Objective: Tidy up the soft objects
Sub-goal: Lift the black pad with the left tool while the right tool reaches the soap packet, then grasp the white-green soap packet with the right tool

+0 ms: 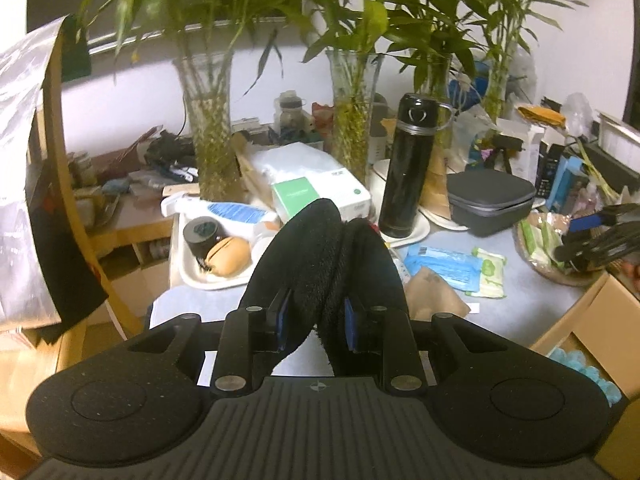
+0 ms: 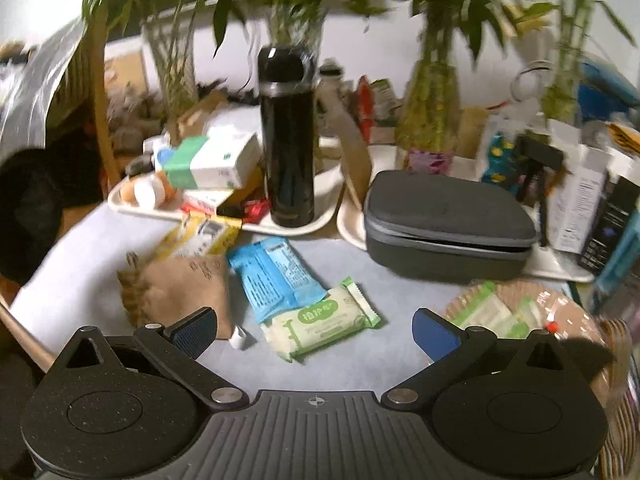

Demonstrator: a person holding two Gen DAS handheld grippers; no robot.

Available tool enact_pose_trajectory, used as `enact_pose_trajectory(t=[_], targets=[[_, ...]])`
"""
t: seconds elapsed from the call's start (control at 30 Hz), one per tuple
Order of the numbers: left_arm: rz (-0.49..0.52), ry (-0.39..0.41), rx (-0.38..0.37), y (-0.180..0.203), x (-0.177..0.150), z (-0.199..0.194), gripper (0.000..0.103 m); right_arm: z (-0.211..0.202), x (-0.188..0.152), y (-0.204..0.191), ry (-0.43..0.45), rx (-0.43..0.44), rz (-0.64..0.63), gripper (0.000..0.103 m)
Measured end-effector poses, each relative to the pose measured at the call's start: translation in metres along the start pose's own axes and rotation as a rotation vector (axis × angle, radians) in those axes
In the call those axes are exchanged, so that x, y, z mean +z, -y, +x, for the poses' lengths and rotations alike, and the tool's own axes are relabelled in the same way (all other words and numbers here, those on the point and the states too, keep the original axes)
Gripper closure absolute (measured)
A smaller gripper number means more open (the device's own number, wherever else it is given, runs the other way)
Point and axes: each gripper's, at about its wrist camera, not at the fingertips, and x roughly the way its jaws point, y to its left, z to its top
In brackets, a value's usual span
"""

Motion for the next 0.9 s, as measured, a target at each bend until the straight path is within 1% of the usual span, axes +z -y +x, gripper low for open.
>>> enact_pose_trajectory(t=[0.3, 0.53, 0.63, 0.8, 0.9], targets=[[-0.092, 0.0, -0.024, -0.01, -0.014, -0.01, 0.077, 0.067, -0.003, 0.005, -0.092, 0.035, -0.128, 0.0], [-0.116, 0.006, -0.018, -0.016, -0.021, -0.012, 0.077, 0.107, -0.008, 0.005, -0.17, 0.056, -0.231, 0.0], [-0.126, 0.006, -0.031, -0.019, -0.022, -0.013, 0.077, 0.124, -0.009, 0.007, -0.197, 0.078, -0.236, 0.0], [-0.132, 0.006, -0.041, -0.023, -0.023, -0.015, 0.077, 0.141, -0.012, 0.006, -0.202, 0.104, -0.251, 0.0], [-0.136, 0.005, -0.038, -0.025, -0.023, -0.016, 0.077, 0.144, -0.012, 0.011, -0.196, 0.125, -0.21, 0.001]])
